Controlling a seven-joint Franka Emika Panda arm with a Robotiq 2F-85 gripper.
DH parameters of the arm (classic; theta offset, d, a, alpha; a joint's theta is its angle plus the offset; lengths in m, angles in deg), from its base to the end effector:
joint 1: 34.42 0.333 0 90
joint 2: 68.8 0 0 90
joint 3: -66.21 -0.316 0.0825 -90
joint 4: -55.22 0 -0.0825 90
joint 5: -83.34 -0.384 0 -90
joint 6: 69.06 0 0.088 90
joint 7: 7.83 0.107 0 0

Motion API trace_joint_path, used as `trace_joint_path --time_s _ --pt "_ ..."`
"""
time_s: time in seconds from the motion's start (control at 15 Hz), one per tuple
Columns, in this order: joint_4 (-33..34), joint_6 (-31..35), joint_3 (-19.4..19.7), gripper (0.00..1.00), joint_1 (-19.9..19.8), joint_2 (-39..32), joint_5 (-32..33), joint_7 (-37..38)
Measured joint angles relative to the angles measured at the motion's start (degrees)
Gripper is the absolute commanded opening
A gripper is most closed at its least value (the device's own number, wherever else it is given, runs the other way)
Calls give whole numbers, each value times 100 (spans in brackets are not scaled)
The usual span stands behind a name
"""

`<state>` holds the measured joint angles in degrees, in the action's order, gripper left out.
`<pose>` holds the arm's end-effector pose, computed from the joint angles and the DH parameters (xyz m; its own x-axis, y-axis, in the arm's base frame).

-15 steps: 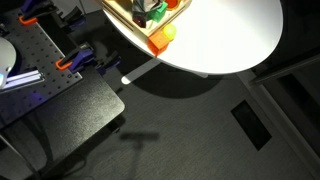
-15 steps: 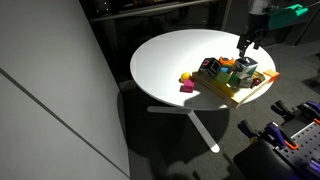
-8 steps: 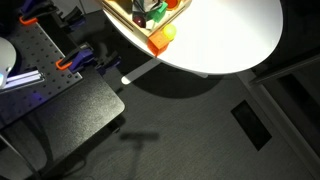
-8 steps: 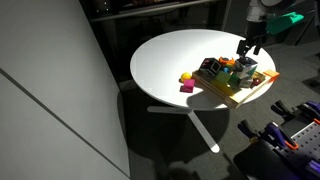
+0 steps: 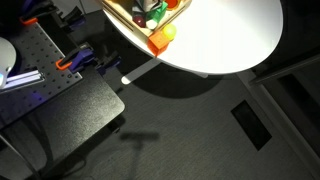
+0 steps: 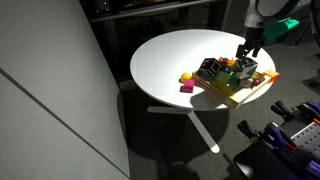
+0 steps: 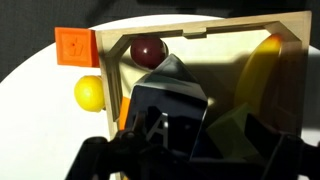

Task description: Take a white and black block off the tray and put it on the table

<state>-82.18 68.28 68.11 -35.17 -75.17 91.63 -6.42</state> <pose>0.4855 -0.0238 0.2608 0.9928 0.0356 -0.1146 0.0462 -0.9947 0.0917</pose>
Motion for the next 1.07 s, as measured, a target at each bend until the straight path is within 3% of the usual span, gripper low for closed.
trace_joint_path --time_s 1.07 --pt "-4 86 17 100 3 -209 10 4"
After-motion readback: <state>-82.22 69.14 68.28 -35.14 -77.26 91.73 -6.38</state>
